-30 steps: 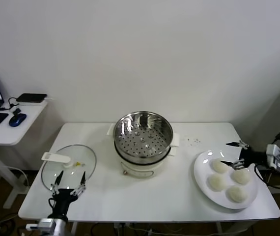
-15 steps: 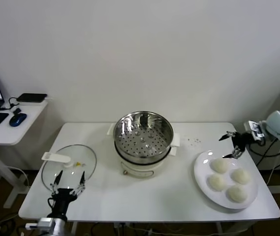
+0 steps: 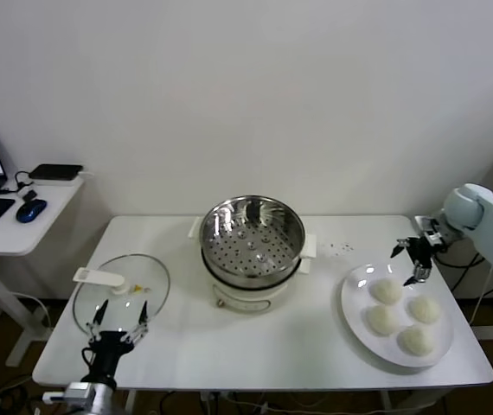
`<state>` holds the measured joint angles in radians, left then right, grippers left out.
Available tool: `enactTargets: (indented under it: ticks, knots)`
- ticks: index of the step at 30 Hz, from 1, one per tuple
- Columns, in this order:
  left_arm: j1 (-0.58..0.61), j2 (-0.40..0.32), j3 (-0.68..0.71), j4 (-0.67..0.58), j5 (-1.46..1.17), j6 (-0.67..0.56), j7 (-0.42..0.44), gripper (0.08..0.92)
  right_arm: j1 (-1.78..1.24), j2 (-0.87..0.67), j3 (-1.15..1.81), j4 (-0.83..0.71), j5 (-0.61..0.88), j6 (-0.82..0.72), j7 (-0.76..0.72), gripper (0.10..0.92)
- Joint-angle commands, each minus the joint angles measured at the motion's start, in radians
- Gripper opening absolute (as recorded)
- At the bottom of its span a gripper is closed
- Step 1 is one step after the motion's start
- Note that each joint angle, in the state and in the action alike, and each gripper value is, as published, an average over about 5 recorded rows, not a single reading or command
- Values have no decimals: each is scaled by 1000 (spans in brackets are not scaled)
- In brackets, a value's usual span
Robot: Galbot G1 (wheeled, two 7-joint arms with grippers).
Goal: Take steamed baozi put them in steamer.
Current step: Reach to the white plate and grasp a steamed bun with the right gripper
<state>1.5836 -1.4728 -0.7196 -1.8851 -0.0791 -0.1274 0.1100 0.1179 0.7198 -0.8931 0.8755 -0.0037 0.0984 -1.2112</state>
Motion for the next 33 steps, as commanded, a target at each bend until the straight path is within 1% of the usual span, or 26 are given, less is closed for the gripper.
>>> enactTargets:
  ticks: [1,18,33]
  knots:
    - [-2,0,-3,4,1,3,-2,823,-57,39,5,-36,-37,5,-10,823]
    - [-1,0,-5,8,-2,3,-4,823,-102,88,107,-101,-119,29,24,823]
    - [1,-3,-7,7,-2,3,-5,823,-115,103,134,-111,-148,30,26,818]
